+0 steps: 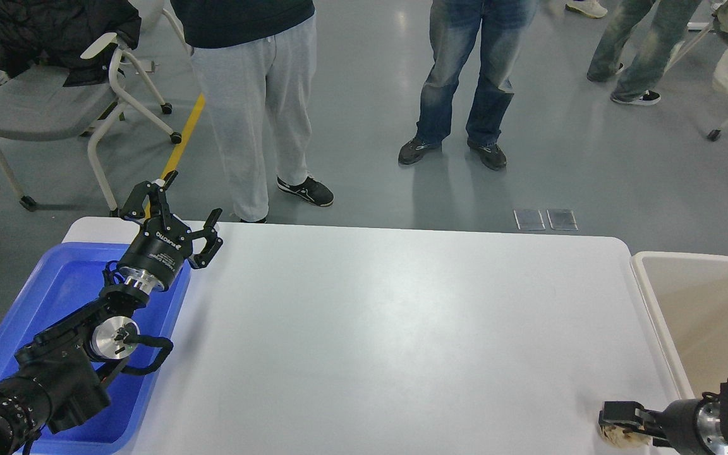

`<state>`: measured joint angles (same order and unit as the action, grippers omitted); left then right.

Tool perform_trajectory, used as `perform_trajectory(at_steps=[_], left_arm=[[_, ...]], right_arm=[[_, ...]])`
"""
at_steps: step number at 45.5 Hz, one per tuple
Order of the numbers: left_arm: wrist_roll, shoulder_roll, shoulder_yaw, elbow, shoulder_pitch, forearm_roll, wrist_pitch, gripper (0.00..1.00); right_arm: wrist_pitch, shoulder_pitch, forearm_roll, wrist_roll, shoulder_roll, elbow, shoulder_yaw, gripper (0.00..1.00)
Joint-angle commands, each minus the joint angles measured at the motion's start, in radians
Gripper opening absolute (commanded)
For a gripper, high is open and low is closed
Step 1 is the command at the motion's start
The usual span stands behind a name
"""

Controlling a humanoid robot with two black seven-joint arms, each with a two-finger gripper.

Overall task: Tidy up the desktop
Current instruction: 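Close the right gripper on the paper ball and lift it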

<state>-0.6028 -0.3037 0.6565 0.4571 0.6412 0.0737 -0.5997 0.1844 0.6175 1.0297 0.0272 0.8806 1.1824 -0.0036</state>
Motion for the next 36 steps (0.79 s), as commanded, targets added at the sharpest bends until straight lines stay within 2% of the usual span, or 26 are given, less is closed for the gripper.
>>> perform_trajectory(at_steps=[1,7,9,12,16,17,19,30,36], left_arm=[[0.0,0.0,0.0,0.0,0.0,0.0,0.0,1.0],[0.0,0.0,0.0,0.0,0.0,0.0,0.0,1.0],[0.0,0.0,0.0,0.0,0.0,0.0,0.0,1.0],[0.0,0.0,0.0,0.0,0.0,0.0,0.0,1.0],[0.0,0.0,0.0,0.0,0.0,0.0,0.0,1.0],[0.0,0.0,0.0,0.0,0.0,0.0,0.0,1.0],[0.0,0.0,0.0,0.0,0.0,0.0,0.0,1.0],[0.0,0.0,0.0,0.0,0.0,0.0,0.0,1.0],[0.0,0.0,0.0,0.0,0.0,0.0,0.0,1.0]], right_arm=[[-0.002,-0.004,-0.002,-0.016,-0.017,-0.029,0.005,0.91],[-0.002,-0.009,-0.003,-0.064,-0.015,-0.03,0.004,0.67],[-0.002,-0.009,-0.003,-0.079,-0.015,-0.03,-0.001,0.63],[-0.002,-0.01,-0.003,-0.09,-0.014,-0.03,0.001,0.5],[-0.002,-0.01,-0.006,-0.096,-0.009,-0.032,0.004,0.42],[-0.002,-0.012,-0.008,-0.096,-0.008,-0.03,0.004,0.33],[-0.002,-0.012,-0.008,-0.098,-0.006,-0.029,0.004,0.0],[0.0,-0.013,-0.014,-0.099,0.037,-0.015,0.01,0.0],[0.01,-0.007,-0.069,-0.156,0.096,0.034,0.013,0.0]])
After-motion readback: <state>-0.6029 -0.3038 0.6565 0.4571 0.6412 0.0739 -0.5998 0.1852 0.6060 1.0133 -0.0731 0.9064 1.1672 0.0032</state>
